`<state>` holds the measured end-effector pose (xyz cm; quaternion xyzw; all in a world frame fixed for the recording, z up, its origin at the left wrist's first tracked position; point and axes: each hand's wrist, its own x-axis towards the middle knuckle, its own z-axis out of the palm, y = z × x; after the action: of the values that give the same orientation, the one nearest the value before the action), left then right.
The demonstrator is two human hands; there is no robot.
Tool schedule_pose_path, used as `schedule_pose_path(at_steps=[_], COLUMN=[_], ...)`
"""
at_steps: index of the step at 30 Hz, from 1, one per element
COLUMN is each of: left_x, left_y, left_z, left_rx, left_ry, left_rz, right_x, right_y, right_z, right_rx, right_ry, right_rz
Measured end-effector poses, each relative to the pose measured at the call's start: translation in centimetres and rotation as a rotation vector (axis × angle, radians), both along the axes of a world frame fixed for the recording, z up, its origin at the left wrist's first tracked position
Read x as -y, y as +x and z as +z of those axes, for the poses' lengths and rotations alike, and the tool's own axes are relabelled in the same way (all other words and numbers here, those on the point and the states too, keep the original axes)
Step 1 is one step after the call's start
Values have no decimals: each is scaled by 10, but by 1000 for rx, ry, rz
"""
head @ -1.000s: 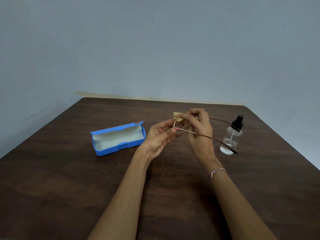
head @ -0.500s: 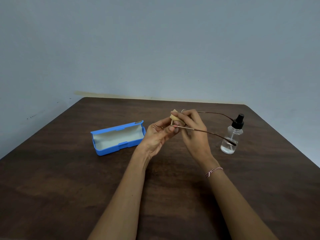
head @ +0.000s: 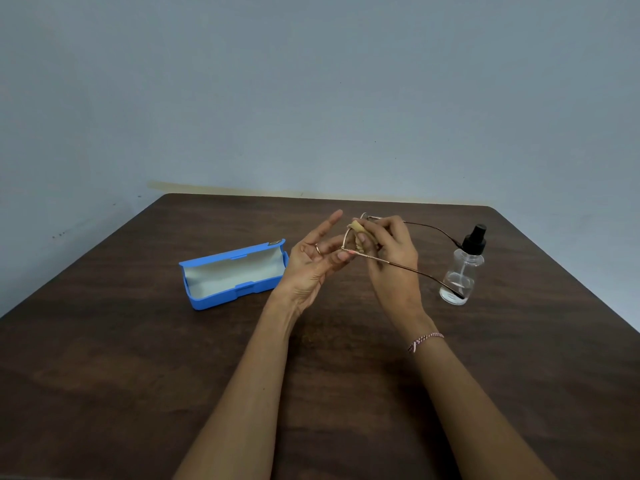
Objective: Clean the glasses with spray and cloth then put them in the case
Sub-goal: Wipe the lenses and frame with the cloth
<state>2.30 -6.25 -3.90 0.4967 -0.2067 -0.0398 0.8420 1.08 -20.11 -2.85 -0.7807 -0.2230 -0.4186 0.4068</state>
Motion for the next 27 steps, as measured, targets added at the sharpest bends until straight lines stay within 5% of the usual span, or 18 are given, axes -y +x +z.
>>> schedule_pose_path(at_steps=[27], left_x=[1], left_y=[0], left_z=[1], left_rx=[-26], left_ry=[-91], left_rz=[27], right_x=[-9], right_y=[-6], right_z=[0], right_rx=[18], right_ry=[-37], right_rz=[-14])
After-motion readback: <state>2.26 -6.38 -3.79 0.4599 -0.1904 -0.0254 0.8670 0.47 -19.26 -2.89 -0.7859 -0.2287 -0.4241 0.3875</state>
